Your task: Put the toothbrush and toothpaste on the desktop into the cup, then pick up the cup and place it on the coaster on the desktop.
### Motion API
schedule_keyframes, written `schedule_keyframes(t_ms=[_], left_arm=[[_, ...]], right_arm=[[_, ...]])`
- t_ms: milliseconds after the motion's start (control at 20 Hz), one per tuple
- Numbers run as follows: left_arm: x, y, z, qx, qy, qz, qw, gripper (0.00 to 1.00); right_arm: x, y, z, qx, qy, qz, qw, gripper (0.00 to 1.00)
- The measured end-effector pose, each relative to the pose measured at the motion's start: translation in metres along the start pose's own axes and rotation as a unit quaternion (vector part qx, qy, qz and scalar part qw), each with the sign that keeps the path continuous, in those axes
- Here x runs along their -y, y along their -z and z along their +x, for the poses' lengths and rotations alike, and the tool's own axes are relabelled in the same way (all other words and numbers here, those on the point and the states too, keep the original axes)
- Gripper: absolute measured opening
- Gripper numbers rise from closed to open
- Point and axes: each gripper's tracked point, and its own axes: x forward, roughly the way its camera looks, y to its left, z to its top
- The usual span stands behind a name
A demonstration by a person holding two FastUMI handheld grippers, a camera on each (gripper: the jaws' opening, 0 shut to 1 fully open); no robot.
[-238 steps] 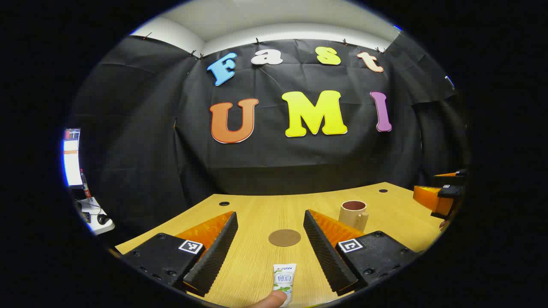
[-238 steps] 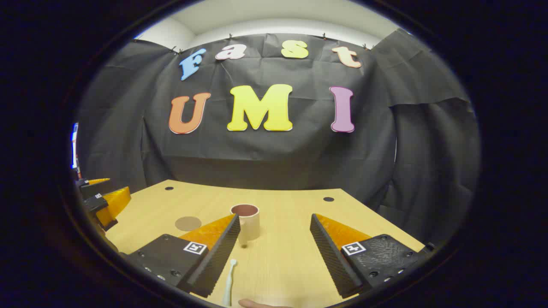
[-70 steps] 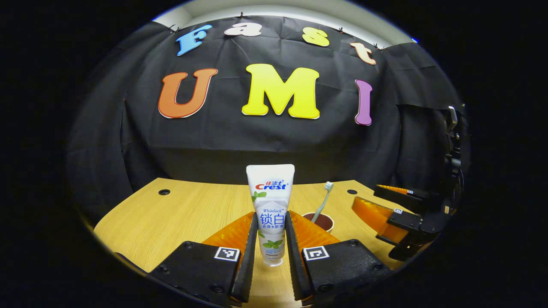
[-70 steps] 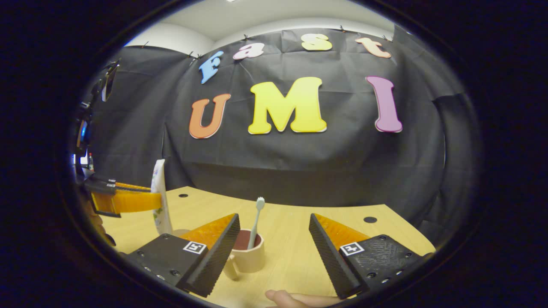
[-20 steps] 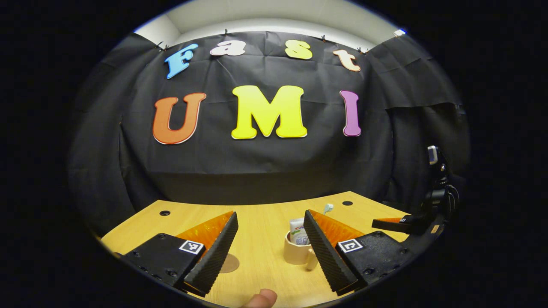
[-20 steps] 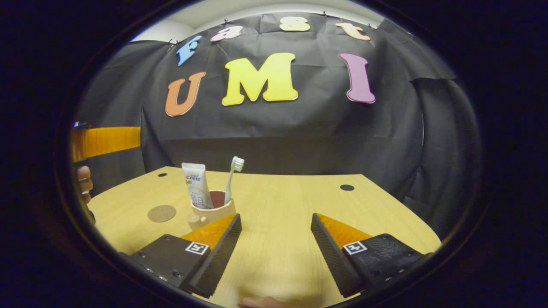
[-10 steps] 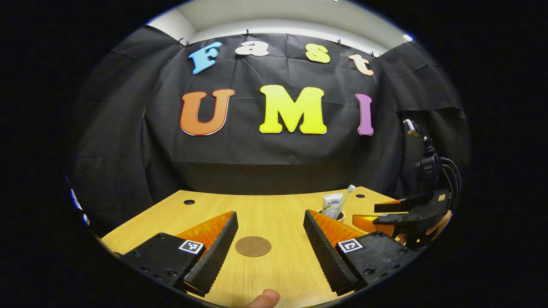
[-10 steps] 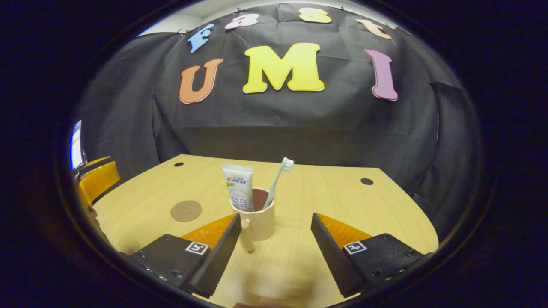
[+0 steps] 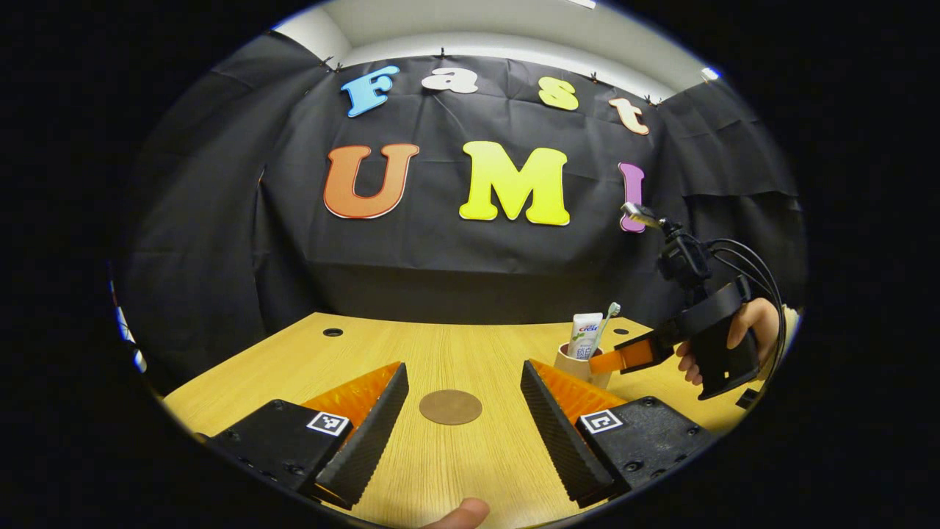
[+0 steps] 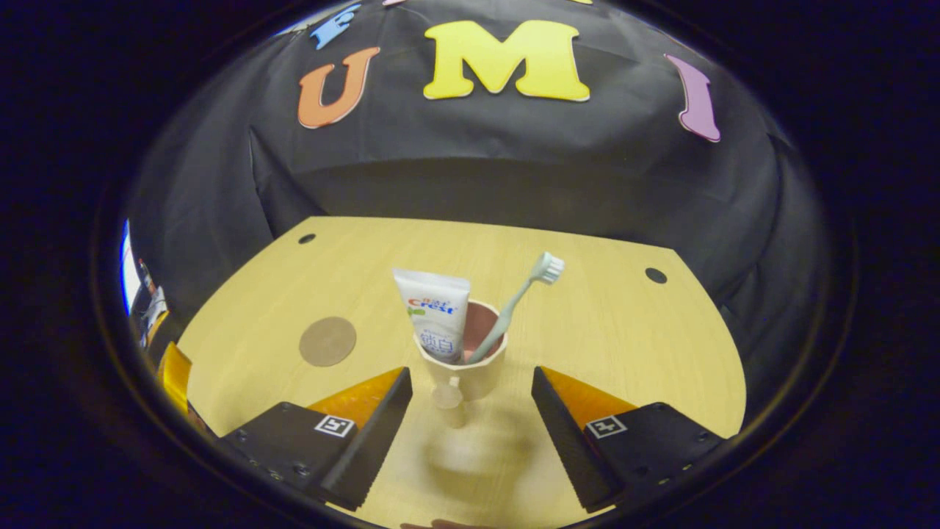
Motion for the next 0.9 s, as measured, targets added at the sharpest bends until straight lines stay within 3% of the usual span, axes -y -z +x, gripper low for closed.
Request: schedule_keyframes(t_ms=[250,500,700,900], left_arm=[[-0.004,0.005,-0.008,-0.002,0.004,0.001,1.000,0.98],[-0.006,0.009,-0.017,0.000,0.008,0.015,1.000,0.98],[-0.014,0.007,-0.019,-0.003,0.009,0.023,1.000,0.97],[-0.015,0.004,-0.021,0.001,0.013,0.025,1.000,0.98]], right_arm=[[-0.015,0.018,0.031,-0.121,-0.013,0.054,0.991,0.93],[-0.014,0.022,0.058,-0.175,0.003,0.046,0.983,0.89],[-0.015,0.033,0.068,-0.211,0.009,0.058,0.976,0.78],[-0.015,0.028,0.071,-0.213,0.018,0.051,0.976,0.72]])
